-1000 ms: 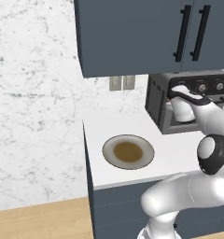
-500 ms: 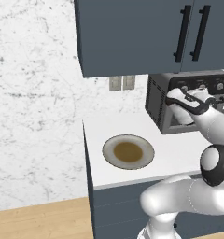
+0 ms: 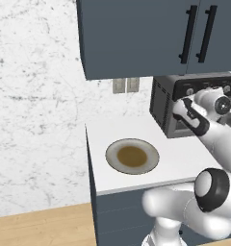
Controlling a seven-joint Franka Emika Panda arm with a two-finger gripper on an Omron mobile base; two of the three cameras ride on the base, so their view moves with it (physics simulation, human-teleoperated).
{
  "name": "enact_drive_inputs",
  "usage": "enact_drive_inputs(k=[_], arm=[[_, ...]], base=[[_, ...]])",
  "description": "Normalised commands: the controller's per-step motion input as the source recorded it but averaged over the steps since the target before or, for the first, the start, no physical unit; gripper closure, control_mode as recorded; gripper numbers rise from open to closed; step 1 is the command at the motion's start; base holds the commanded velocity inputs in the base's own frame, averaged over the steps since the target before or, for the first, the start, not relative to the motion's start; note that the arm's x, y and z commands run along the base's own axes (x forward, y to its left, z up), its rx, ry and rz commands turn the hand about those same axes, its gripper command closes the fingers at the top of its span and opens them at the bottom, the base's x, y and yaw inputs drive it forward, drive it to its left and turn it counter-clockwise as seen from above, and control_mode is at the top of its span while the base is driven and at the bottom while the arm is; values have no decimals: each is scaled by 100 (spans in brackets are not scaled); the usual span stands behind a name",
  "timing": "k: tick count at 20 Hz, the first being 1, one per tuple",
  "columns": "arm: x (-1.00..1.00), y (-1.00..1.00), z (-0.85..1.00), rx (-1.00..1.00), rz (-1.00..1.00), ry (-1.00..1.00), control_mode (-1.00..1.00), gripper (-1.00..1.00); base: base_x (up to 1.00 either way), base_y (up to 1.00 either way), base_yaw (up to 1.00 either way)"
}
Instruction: Pick up the kebab skewer and baguette bread, and place them inside the toaster oven. Close the toaster oven door and start by setting the timer.
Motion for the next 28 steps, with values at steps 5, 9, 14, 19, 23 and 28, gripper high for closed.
enact_drive_inputs(k=[5,9,14,19,23,28], arm=[[-62,0,48,0,-5,9,-100,-100],[-59,-13,37,2,0,7,-100,-100],[-87,-8,-15,4,0,0,-100,-100],[-24,0,-12,9,0,-10,-100,-100],[12,0,0,6,0,-11,-100,-100],[7,-22,0,2,1,-7,-100,-100]], base=[[0,0,0],[0,0,0],[0,0,0],[0,0,0],[0,0,0],[0,0,0]])
